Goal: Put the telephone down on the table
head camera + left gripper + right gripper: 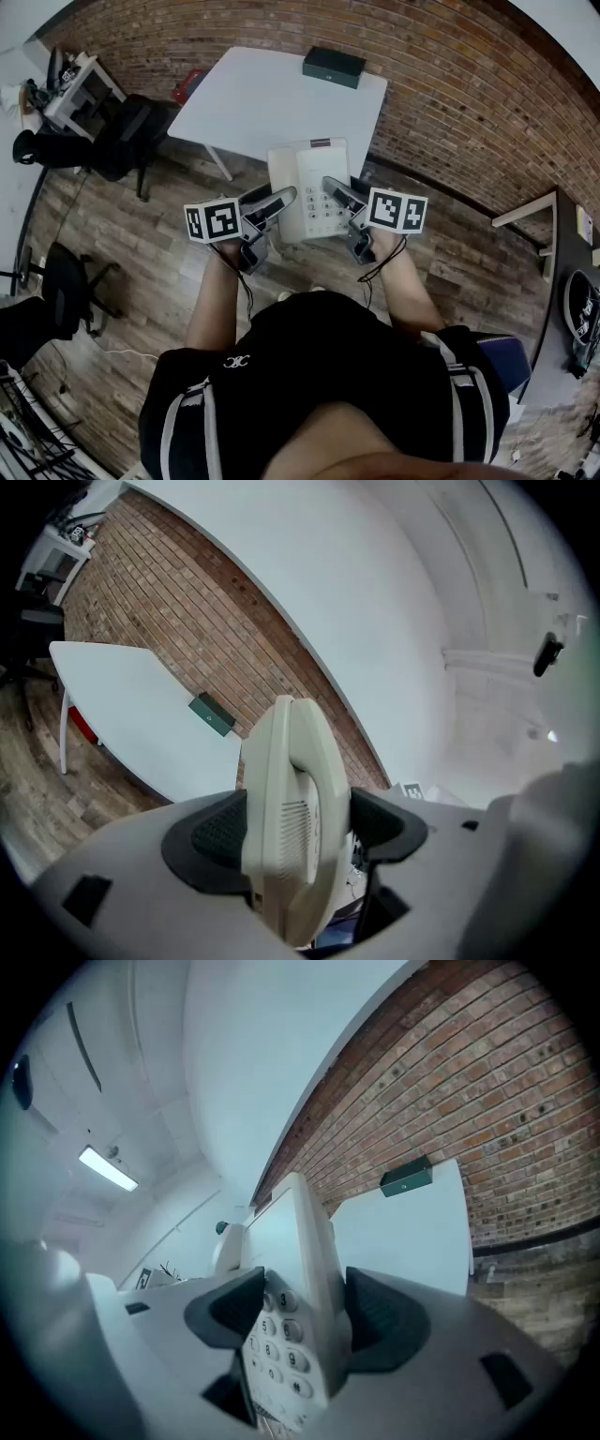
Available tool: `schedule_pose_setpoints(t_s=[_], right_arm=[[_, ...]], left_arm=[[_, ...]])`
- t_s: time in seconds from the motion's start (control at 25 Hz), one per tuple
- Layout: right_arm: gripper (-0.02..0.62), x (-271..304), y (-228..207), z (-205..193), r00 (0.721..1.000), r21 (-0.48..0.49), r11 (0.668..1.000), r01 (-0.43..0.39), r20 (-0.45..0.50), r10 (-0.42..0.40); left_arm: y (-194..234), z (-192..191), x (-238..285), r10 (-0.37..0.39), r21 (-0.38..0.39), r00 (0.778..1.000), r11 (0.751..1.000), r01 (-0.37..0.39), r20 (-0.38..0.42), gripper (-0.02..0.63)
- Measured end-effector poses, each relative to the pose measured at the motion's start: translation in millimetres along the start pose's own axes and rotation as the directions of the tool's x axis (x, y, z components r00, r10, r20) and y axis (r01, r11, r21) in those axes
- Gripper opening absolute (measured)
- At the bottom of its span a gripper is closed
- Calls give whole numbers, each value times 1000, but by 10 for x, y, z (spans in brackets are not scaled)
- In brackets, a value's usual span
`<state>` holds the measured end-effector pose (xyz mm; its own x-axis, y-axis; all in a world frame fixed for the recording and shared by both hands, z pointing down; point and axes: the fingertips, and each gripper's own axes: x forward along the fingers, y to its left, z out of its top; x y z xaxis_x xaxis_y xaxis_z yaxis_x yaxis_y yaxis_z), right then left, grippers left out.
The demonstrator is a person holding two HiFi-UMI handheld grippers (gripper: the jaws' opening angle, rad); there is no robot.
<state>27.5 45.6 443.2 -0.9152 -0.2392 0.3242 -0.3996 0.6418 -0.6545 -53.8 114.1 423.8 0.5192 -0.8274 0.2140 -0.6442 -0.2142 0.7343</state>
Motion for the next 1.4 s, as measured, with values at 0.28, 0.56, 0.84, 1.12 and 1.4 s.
schedule_pose_setpoints(t_s=[0.28,0.56,0.84,1.12,1.4], right_arm=[[233,-60,9,30,1000,-6,1000,-6,19,6],[233,-74,-15,34,1000,-1,1000,7,29,-7],[233,-70,-14,41,1000,-4,1000,2,29,-1],[233,-273,-305,121,1000,8,1000,-13,26,13],[234,-169,-418,234,999,11,1000,-26,35,25]], left_arm=[[-63,5,16,-5,16,1000,1000,5,1,345],[-65,-4,45,-3,14,1000,1000,3,-5,345],[-69,-3,44,1,21,1000,1000,-1,7,344],[-187,-105,370,17,24,1000,1000,-17,9,344],[-102,17,491,22,37,1000,999,-23,22,342]])
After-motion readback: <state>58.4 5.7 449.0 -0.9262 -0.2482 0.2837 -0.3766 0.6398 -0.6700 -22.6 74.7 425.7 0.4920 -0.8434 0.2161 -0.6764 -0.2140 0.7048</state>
